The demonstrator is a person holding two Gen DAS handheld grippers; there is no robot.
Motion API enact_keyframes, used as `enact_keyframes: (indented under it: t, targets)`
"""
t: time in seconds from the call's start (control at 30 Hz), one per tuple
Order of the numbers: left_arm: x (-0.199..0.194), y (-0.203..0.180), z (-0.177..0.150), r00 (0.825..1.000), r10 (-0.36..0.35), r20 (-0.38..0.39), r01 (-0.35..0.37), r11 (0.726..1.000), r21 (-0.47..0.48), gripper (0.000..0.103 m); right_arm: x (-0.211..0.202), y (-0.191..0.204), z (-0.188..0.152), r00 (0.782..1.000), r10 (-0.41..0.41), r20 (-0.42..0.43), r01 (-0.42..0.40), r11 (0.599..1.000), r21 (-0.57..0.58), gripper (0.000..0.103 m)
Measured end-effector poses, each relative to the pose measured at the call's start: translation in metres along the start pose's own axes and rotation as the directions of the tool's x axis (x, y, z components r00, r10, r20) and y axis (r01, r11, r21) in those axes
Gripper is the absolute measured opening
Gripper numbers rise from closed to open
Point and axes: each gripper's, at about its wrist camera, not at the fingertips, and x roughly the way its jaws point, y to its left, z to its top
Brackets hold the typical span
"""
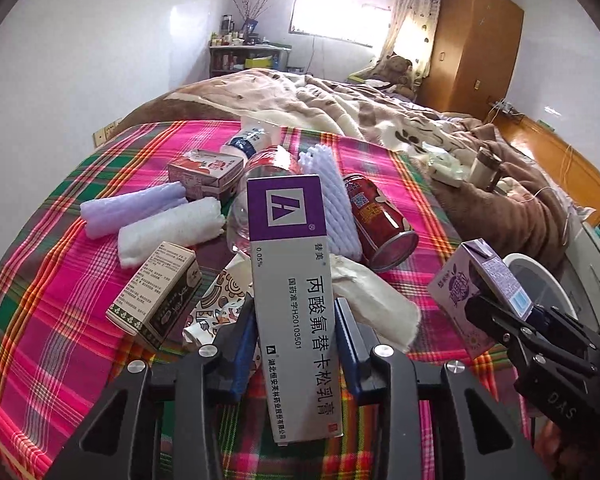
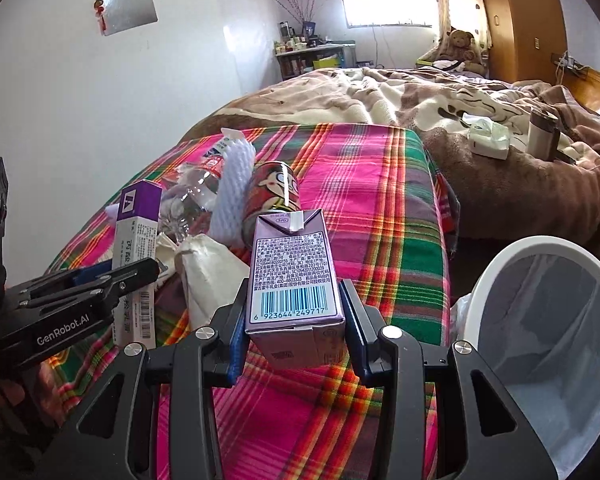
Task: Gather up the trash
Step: 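Grasp the purple drink carton with the right gripper while the left grasps the medicine box, then carry both boxes over the wastebasket and open both grippers to drop them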
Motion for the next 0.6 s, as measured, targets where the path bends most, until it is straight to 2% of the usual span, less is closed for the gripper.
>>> enact_keyframes:
  t: [0.27,0.6]
  targets:
    - [-0.028,-0.014,0.002,0.998,-0.031,0.046,0.029,0.999,0.043,0.037,-0.016,-0.003,-0.001,0.999,-0.001,0.035,-0.001,0.999,0.041,0.042]
    - [-0.051,-0.056,0.007,0.991,-0.102,0.084,0.090,0.986,0.140,0.037,-0.050,-0.016,0.000,0.991,-0.082,0.107,0.075,0.995,0.067,0.042]
